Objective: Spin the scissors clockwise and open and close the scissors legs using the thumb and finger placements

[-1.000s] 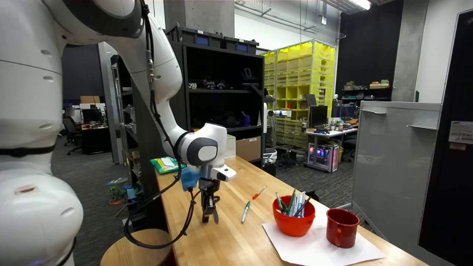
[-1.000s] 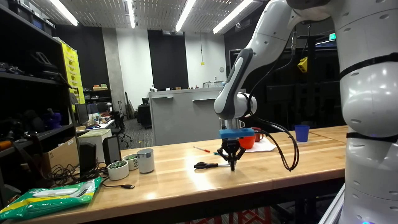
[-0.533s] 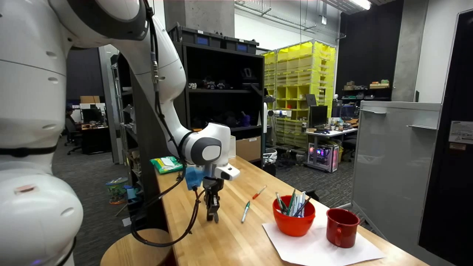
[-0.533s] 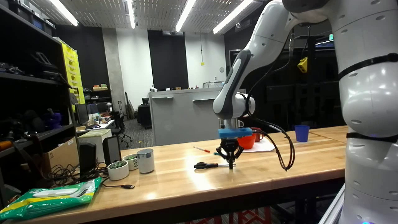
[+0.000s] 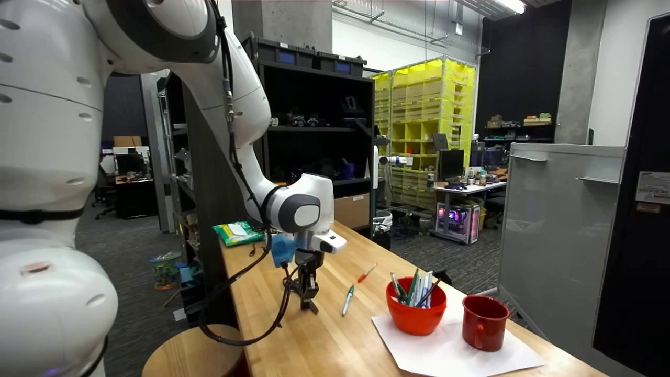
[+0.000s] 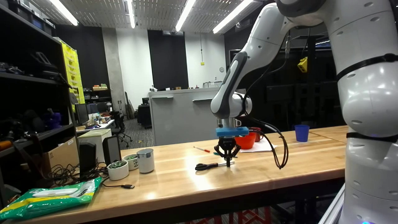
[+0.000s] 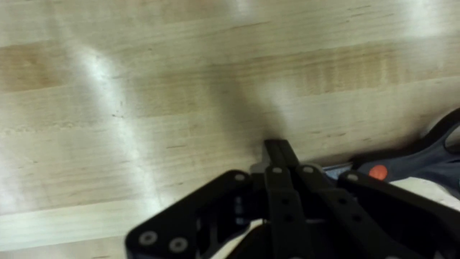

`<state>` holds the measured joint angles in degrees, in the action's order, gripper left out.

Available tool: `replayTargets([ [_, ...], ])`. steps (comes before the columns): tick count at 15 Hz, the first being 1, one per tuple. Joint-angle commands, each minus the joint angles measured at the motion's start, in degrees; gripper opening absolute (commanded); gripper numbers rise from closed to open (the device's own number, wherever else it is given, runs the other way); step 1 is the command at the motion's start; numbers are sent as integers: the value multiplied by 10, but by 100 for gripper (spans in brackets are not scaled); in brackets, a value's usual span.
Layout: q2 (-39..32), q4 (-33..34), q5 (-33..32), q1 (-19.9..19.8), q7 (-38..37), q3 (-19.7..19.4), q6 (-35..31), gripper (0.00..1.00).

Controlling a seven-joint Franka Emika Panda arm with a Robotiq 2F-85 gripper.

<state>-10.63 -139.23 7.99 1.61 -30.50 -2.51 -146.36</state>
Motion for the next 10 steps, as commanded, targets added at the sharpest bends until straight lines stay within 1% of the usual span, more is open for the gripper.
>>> replayTargets([
  [1, -26, 25, -9, 1, 6, -6, 8, 0],
  [10, -48, 62, -6, 0, 15, -12, 27, 0],
])
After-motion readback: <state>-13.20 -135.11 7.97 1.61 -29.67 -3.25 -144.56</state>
